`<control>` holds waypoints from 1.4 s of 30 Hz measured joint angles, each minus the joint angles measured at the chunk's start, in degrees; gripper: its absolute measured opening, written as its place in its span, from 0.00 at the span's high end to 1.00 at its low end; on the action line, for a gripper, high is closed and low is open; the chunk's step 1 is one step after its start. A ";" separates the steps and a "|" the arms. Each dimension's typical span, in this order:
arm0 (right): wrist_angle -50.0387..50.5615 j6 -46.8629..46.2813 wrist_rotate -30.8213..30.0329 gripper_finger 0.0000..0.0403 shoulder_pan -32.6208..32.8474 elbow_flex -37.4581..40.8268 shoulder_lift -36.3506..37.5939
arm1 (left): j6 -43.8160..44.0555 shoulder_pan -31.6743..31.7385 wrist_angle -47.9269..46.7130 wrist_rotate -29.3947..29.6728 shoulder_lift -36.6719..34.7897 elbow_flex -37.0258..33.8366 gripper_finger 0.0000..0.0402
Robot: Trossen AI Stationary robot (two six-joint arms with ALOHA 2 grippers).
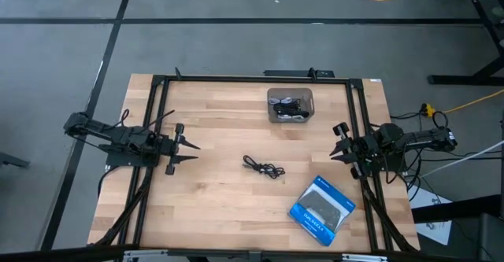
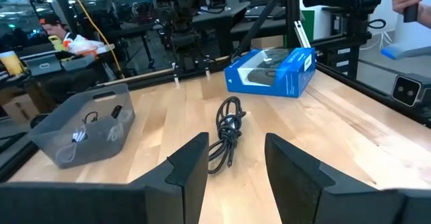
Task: Pick and place USB-C Cables
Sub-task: Put the black charger cable into the black bin
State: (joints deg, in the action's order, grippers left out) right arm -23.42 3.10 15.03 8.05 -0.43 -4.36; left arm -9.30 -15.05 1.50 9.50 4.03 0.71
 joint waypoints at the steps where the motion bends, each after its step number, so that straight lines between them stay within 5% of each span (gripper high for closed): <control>1: 0.20 -0.33 0.00 0.89 0.00 0.00 0.00 | 0.00 0.01 0.03 -0.03 0.00 0.00 0.66; 16: 1.83 1.05 0.02 0.89 0.00 0.00 -0.02 | 0.08 15.91 0.44 -1.36 -0.43 -0.24 0.66; 27: -5.25 -4.55 -6.97 0.89 0.00 -0.27 -0.04 | 0.08 15.30 0.44 -1.51 -2.69 -0.24 0.66; 34: -5.49 2.42 -6.12 0.89 0.00 -7.21 -1.73 | 0.08 15.30 0.44 -1.49 -2.67 -0.24 0.66; 42: -5.06 10.34 -6.01 0.89 0.00 -20.73 -12.65 | 0.07 15.30 0.44 -1.49 -2.67 -0.26 0.66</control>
State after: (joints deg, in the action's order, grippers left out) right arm -28.47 13.45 9.02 8.05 -21.16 -17.01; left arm -9.23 0.25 1.93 8.01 1.37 0.45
